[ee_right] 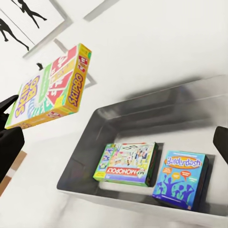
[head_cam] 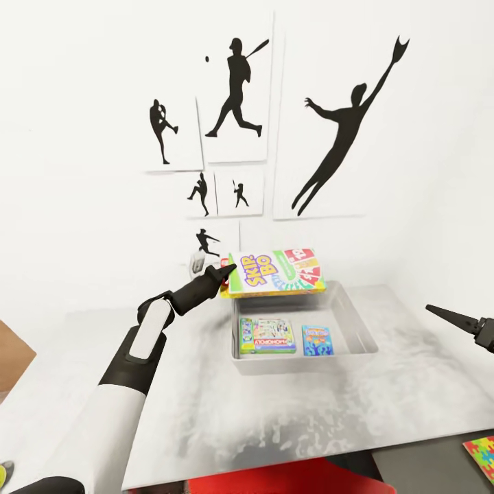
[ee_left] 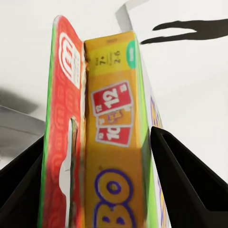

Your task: Put all the toys in the child's room - the three board games (two on the bed and one on the table), the two jigsaw puzzles on the table, and the tennis ball on the table - inside the toy box on the table in the child's room.

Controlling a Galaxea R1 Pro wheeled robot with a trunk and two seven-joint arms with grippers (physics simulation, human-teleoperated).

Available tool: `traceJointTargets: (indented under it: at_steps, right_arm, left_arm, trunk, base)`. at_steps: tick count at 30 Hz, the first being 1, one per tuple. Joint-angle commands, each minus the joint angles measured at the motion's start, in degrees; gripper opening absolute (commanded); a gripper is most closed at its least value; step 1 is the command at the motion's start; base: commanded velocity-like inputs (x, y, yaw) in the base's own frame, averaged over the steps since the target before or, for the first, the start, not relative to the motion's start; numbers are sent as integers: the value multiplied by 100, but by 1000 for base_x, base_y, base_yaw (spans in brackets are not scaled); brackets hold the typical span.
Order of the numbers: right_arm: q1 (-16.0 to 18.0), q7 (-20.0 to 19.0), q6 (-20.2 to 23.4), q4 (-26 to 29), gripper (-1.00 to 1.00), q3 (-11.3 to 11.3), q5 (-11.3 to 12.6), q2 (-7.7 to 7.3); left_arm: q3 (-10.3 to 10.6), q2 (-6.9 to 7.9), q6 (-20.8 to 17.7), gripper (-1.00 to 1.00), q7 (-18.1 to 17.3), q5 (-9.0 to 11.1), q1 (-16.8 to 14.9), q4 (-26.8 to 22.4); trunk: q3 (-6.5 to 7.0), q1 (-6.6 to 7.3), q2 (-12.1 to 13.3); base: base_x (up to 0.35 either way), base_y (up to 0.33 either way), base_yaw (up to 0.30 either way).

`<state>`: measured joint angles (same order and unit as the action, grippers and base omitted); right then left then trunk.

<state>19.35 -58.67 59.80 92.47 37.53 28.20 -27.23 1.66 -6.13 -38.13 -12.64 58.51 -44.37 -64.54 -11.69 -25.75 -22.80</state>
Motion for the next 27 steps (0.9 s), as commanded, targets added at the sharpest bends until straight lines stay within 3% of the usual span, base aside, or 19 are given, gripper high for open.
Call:
traceJointTargets:
  at_steps: [1, 16, 27]
  right_arm:
    - [7, -32, 20, 0, 100, 5, -19, -1]
    - [7, -30, 20, 2, 100, 3, -18, 0]
    - [7, -37, 20, 0, 100, 18, -22, 5]
  left_arm:
    - [-8, -2, -27, -100, -6, 11, -5, 0]
    - [41, -2, -20, -100, 3, -35, 17, -51]
    - [70, -16, -17, -100, 14, -40, 18, -80]
  trunk:
    - [-21, -3, -12]
    - [-161, -3, -12]
    - [-199, -3, -12]
  base:
    - [0, 0, 0]
    - [0, 2, 0]
    - [0, 108, 0]
